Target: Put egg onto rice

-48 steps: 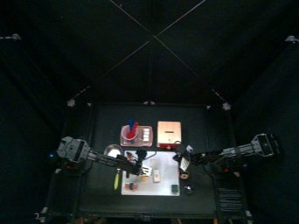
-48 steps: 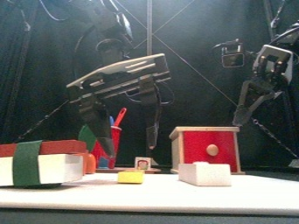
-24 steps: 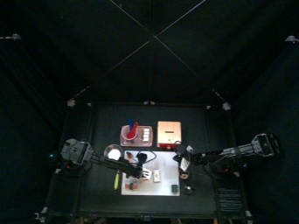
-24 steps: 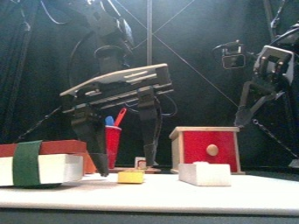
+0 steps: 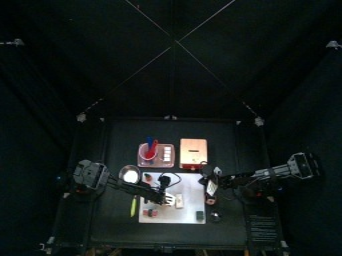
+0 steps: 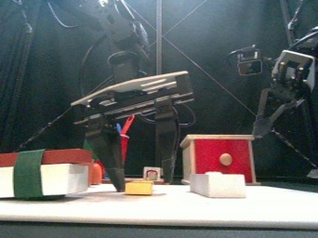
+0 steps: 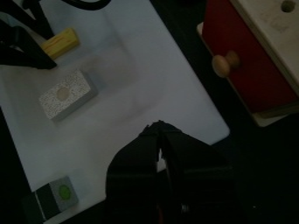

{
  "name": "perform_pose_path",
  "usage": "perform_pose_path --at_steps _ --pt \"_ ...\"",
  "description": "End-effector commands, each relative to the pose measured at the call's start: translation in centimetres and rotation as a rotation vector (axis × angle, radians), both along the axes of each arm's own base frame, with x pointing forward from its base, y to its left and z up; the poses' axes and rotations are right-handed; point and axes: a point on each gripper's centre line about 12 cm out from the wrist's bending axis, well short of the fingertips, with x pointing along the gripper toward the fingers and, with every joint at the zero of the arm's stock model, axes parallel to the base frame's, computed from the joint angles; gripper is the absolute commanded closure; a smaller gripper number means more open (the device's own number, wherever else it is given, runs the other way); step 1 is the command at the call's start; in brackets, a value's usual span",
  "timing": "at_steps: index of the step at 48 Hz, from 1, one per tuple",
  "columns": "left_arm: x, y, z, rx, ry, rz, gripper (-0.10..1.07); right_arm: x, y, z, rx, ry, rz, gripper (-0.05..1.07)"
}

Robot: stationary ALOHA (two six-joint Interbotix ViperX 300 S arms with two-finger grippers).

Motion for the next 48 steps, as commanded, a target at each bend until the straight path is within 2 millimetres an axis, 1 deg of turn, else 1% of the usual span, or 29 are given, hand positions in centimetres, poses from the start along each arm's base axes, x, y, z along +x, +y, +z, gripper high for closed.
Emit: perform_pose_path --at_steps 1,10,15,20,25,29,35,40,48 --pt "0.5 0.0 0.9 -0.002 -0.025 -0.001 0.12 0.1 0.1 0.3 0.003 -0.014 0.006 0.64" --pt "0.3 0.0 0.5 0.002 -0.010 -0.002 0.24 -0.1 0.1 0.1 0.003 -0.008 0.004 0.64" --pt "0.2 0.0 0.4 0.002 -0.006 -0.004 0.28 -0.1 0.1 0.1 0.002 -0.006 0.004 0.64" --pt "0.2 0.2 0.9 0.001 -0.014 0.000 0.30 -0.2 0.1 0.0 0.002 -0.005 0.004 0.64" --pt "0.7 0.3 2.3 -0.010 -0.048 0.011 0.30 -0.1 0.0 0.1 0.003 -0.006 0.001 0.64" --pt "1.4 0.3 3.6 -0.022 -0.086 0.024 0.30 -0.2 0.0 0.0 0.011 -0.006 -0.004 0.64" --pt "2.7 0.2 4.8 -0.042 -0.127 0.038 0.30 -0.2 -0.1 0.0 0.021 -0.003 -0.017 0.64" --pt "3.9 0.1 5.0 -0.059 -0.148 0.056 0.30 -0.2 -0.1 0.0 0.024 -0.001 -0.022 0.64" --pt "5.5 -0.3 4.8 -0.086 -0.159 0.095 0.30 -0.2 -0.1 0.0 0.032 -0.003 -0.024 0.64"
